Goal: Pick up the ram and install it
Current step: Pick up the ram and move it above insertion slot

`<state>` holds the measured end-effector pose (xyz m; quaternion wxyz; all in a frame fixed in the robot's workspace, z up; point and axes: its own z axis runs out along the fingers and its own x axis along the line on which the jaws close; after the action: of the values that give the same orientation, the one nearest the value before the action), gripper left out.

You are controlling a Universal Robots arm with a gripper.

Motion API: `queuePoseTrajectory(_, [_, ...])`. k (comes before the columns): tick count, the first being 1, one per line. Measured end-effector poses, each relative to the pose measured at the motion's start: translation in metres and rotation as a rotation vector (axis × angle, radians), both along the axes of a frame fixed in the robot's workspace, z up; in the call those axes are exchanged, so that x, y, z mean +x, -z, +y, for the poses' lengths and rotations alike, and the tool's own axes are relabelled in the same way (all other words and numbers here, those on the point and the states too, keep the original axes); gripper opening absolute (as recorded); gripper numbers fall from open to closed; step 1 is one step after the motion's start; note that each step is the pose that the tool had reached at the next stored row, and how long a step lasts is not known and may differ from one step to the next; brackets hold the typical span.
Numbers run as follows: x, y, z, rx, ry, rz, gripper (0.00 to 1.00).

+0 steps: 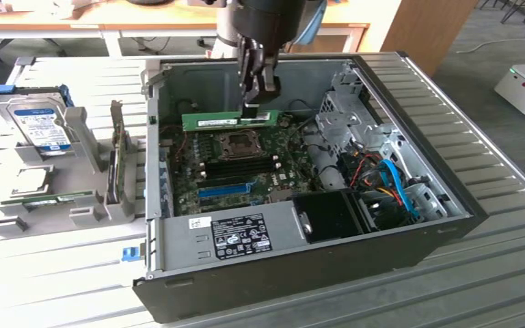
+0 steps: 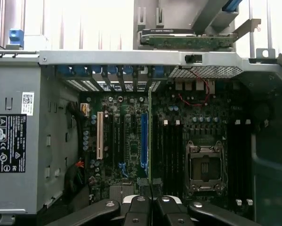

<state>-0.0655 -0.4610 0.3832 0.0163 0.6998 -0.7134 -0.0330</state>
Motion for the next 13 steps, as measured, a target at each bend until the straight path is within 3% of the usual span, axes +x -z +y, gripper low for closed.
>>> queuePoseTrajectory(8, [0.017, 0.0000, 0.0000, 0.0000, 0.000, 0.0018, 0.12])
queuePoseTrajectory(13, [0.020, 0.0000, 0.0000, 0.0000, 0.000, 0.0017, 0.12])
